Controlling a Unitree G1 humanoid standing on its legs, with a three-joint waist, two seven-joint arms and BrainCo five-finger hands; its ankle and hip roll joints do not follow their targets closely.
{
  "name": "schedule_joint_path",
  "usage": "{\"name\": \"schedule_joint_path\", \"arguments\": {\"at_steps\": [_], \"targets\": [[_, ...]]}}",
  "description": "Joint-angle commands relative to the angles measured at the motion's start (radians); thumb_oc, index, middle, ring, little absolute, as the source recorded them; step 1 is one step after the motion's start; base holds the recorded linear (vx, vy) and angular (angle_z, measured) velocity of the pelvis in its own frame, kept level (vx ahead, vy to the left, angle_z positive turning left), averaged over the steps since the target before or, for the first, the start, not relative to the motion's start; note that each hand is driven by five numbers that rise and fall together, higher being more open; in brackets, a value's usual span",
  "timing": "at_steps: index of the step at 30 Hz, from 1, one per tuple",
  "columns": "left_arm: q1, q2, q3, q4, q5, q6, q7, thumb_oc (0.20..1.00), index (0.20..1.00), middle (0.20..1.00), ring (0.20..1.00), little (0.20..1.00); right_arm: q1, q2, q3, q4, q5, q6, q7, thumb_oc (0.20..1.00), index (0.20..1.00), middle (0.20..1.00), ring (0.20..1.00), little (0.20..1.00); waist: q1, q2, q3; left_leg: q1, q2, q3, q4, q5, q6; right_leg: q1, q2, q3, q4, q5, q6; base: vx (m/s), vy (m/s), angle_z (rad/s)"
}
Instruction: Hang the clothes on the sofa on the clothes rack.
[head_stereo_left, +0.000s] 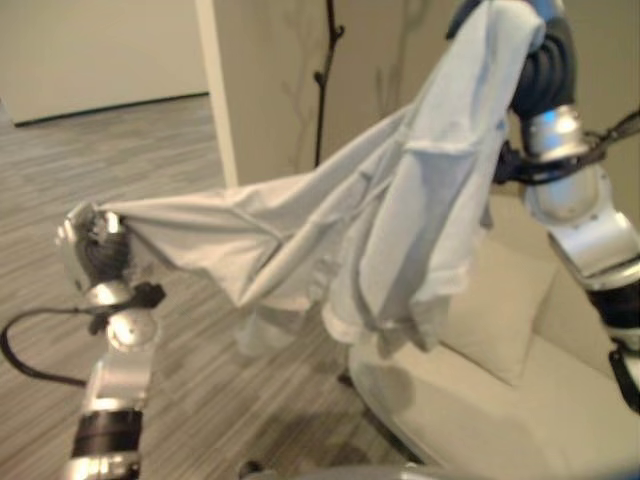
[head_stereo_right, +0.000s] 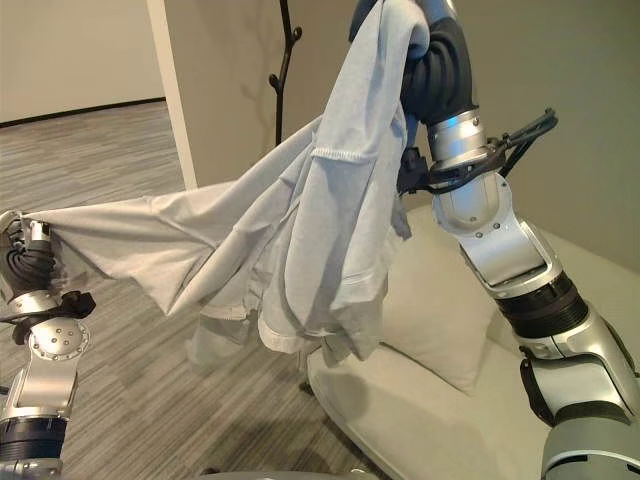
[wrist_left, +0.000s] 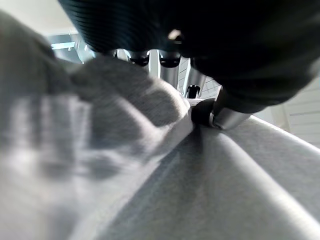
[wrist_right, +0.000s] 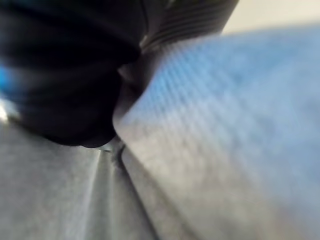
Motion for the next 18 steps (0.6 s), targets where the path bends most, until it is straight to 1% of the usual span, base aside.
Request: {"name": "schedule_joint_path", "arguments": {"at_steps": [1,2,3,4,5,6,7,8,9,10,11,12,13,14,15,16,17,18], "targets": [[0.027,0.009,0.029,-0.080,0.063,-0.036,0.029,0.200,0.200,0.200,0.200,0.200,0.048,0.039,-0.062,-0.063,-0.029,-0.051,-0.004,0.200,0.200,0.200,0.200,0.200,0.017,0.010,-0.012,-0.006,-0.162,0.070,0.027,-0.106,0.063,0.109,0.143,-0.050,-0.074,-0.069,-0.053,0.00,-0.046,-0.63],[0.041,-0.004,0.020,-0.094,0.069,-0.044,0.023,0.200,0.200,0.200,0.200,0.200,0.097,0.057,-0.089,-0.085,-0.055,-0.052,-0.009,0.200,0.200,0.200,0.200,0.200,0.019,0.012,-0.002,-0.028,-0.160,0.075,0.070,-0.116,0.059,0.122,0.140,-0.049,-0.098,-0.060,-0.057,-0.06,-0.022,-0.30],[0.050,-0.008,0.003,-0.104,0.071,-0.056,0.018,0.200,0.200,0.200,0.200,0.200,0.144,0.070,-0.117,-0.106,-0.088,-0.047,-0.017,0.200,0.200,0.200,0.200,0.200,0.026,0.011,0.010,-0.068,-0.149,0.074,0.147,-0.135,0.045,0.135,0.133,-0.054,-0.118,-0.056,-0.062,-0.13,0.003,0.00],[0.041,-0.003,-0.023,-0.109,0.069,-0.072,0.017,0.200,0.200,0.200,0.200,0.200,0.176,0.072,-0.138,-0.108,-0.112,-0.044,-0.034,0.200,0.200,0.200,0.200,0.200,0.029,0.010,0.032,-0.126,-0.122,0.080,0.233,-0.136,0.017,0.143,0.120,-0.063,-0.135,-0.050,-0.067,-0.18,0.045,0.16],[0.030,0.002,-0.039,-0.112,0.073,-0.079,0.021,0.200,0.200,0.200,0.200,0.200,0.184,0.073,-0.145,-0.105,-0.135,-0.036,-0.053,0.200,0.200,0.200,0.200,0.200,0.027,0.009,0.044,-0.147,-0.087,0.098,0.280,-0.126,-0.002,0.145,0.104,-0.074,-0.146,-0.043,-0.064,-0.14,0.131,0.26],[0.007,0.004,-0.062,-0.128,0.066,-0.086,0.030,0.200,0.200,0.200,0.200,0.200,0.195,0.079,-0.145,-0.109,-0.173,-0.020,-0.077,0.200,0.200,0.200,0.200,0.200,0.011,0.013,0.042,-0.145,-0.006,0.122,0.317,-0.161,-0.017,0.148,0.085,-0.072,-0.170,-0.037,-0.048,-0.07,0.119,0.44],[0.008,0.004,-0.062,-0.130,0.065,-0.085,0.030,0.200,0.200,0.200,0.200,0.200,0.196,0.080,-0.145,-0.111,-0.176,-0.019,-0.078,0.200,0.200,0.200,0.200,0.200,0.012,0.013,0.042,-0.147,-0.004,0.125,0.320,-0.160,-0.016,0.147,0.085,-0.075,-0.171,-0.033,-0.048,-0.04,0.275,0.48],[0.002,-0.020,-0.083,-0.143,0.039,-0.093,0.025,0.200,0.200,0.200,0.200,0.200,0.233,0.103,-0.150,-0.126,-0.195,-0.012,-0.080,0.200,0.200,0.200,0.200,0.200,-0.002,0.019,0.038,-0.136,0.075,0.125,0.304,-0.139,-0.017,0.140,0.049,-0.087,-0.173,-0.013,-0.035,-0.04,0.190,0.46],[0.003,-0.020,-0.085,-0.144,0.039,-0.093,0.025,0.200,0.200,0.200,0.200,0.200,0.238,0.102,-0.153,-0.130,-0.196,-0.011,-0.079,0.200,0.200,0.200,0.200,0.200,-0.001,0.020,0.036,-0.135,0.075,0.123,0.300,-0.136,-0.018,0.140,0.050,-0.089,-0.173,-0.012,-0.035,-0.01,0.306,0.44],[-0.001,-0.032,-0.106,-0.144,0.034,-0.098,0.013,0.200,0.200,0.200,0.200,0.200,0.258,0.109,-0.160,-0.133,-0.203,-0.009,-0.079,0.200,0.200,0.200,0.200,0.200,-0.007,0.024,0.031,-0.129,0.112,0.104,0.271,-0.112,-0.025,0.136,0.033,-0.087,-0.166,-0.014,-0.028,0.03,0.239,0.58],[-0.006,-0.038,-0.126,-0.143,0.029,-0.103,0.007,0.200,0.200,0.200,0.200,0.200,0.268,0.115,-0.161,-0.134,-0.208,-0.008,-0.082,0.200,0.200,0.200,0.200,0.200,-0.012,0.029,0.029,-0.118,0.161,0.090,0.233,-0.067,-0.037,0.128,0.014,-0.085,-0.153,-0.018,-0.020,0.13,0.582,0.43],[-0.021,-0.046,-0.164,-0.140,0.019,-0.106,-0.003,0.200,0.200,0.200,0.200,0.200,0.279,0.121,-0.161,-0.130,-0.218,-0.001,-0.093,0.200,0.200,0.200,0.200,0.200,-0.021,0.032,0.031,-0.107,0.263,0.059,0.165,0.023,-0.066,0.120,-0.035,-0.063,-0.139,-0.028,0.004,0.16,0.648,0.13],[-0.037,-0.047,-0.191,-0.142,0.020,-0.108,-0.012,0.200,0.200,0.200,0.200,0.200,0.283,0.120,-0.164,-0.122,-0.234,0.007,-0.102,0.200,0.200,0.200,0.200,0.200,-0.027,0.033,0.033,-0.110,0.317,0.051,0.128,0.088,-0.087,0.119,-0.059,-0.058,-0.123,-0.033,0.018,0.25,0.866,-0.06],[-0.071,-0.066,-0.247,-0.138,-0.003,-0.110,-0.032,0.200,0.200,0.200,0.200,0.200,0.310,0.121,-0.184,-0.114,-0.273,0.021,-0.121,0.200,0.200,0.200,0.200,0.200,-0.044,0.041,0.039,-0.112,0.391,0.073,0.077,0.183,-0.128,0.124,-0.100,-0.062,-0.086,-0.045,0.042,0.11,0.522,-0.02],[-0.077,-0.067,-0.256,-0.135,-0.008,-0.108,-0.035,0.200,0.200,0.200,0.200,0.200,0.318,0.119,-0.190,-0.116,-0.280,0.023,-0.125,0.200,0.200,0.200,0.200,0.200,-0.039,0.046,0.042,-0.115,0.394,0.079,0.070,0.202,-0.128,0.119,-0.100,-0.077,-0.077,-0.043,0.041,0.27,0.665,0.21],[-0.095,-0.079,-0.307,-0.145,-0.032,-0.115,-0.065,0.200,0.200,0.200,0.200,0.200,0.351,0.126,-0.204,-0.115,-0.296,0.032,-0.136,0.200,0.200,0.200,0.200,0.200,-0.058,0.059,0.035,-0.109,0.422,0.105,0.071,0.194,-0.156,0.139,-0.134,-0.063,-0.047,-0.051,0.053,0.18,0.326,0.28],[-0.095,-0.080,-0.316,-0.144,-0.035,-0.115,-0.069,0.200,0.200,0.200,0.200,0.200,0.364,0.125,-0.210,-0.119,-0.300,0.033,-0.137,0.200,0.200,0.200,0.200,0.200,-0.049,0.060,0.033,-0.104,0.423,0.107,0.075,0.184,-0.159,0.139,-0.137,-0.061,-0.037,-0.057,0.057,0.31,0.497,0.44],[-0.092,-0.091,-0.354,-0.152,-0.042,-0.118,-0.096,0.200,0.200,0.200,0.200,0.200,0.400,0.144,-0.233,-0.134,-0.298,0.028,-0.141,0.200,0.200,0.200,0.200,0.200,-0.047,0.070,0.032,-0.128,0.413,0.111,0.098,0.141,-0.158,0.169,-0.158,-0.064,-0.037,-0.058,0.063,0.29,0.523,0.43]]}}
